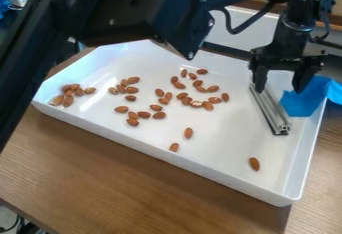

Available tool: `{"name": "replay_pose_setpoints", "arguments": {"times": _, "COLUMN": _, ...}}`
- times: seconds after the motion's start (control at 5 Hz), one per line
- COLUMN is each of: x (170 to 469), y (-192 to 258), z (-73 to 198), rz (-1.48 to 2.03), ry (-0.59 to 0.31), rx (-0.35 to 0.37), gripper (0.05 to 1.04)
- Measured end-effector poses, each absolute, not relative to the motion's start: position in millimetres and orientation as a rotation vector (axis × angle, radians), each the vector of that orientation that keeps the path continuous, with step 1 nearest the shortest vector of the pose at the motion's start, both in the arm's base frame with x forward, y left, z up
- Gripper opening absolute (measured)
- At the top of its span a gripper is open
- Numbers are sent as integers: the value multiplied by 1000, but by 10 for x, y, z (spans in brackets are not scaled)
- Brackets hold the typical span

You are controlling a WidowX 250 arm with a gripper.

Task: Sweep into pile

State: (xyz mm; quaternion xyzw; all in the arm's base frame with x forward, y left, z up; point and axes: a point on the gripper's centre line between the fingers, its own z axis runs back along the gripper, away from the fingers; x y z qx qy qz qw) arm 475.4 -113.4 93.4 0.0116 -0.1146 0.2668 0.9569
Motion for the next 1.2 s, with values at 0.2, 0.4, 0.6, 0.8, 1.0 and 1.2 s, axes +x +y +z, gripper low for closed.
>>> {"name": "replay_pose_setpoints", "arguments": {"times": 0.2, "x": 4748, "y": -1198, "z": 914, "rz": 529, "ry": -236, "rx": 23, "gripper": 999}}
{"name": "replay_pose_setpoints", "arguments": {"times": 0.4, "x": 4730, "y": -1239, "z": 763, "rz": 513, "ry": -203, "rx": 49, "gripper": 999}}
{"name": "replay_pose_setpoints", "arguments": {"times": 0.6, "x": 4760, "y": -1222, "z": 704, "rz": 510, "ry": -198, "rx": 66, "gripper": 998}}
{"name": "replay_pose_setpoints", "arguments": {"times": 0.8, "x": 4758, "y": -1214, "z": 646, "rz": 502, "ry": -192, "rx": 80, "gripper": 969}}
{"name": "replay_pose_setpoints", "arguments": {"times": 1.0, "x": 4747, "y": -1160, "z": 603, "rz": 501, "ry": -174, "rx": 79, "gripper": 700}}
{"name": "replay_pose_setpoints", "arguments": {"times": 1.2, "x": 4715, "y": -1051, "z": 574, "rz": 507, "ry": -161, "rx": 72, "gripper": 426}}
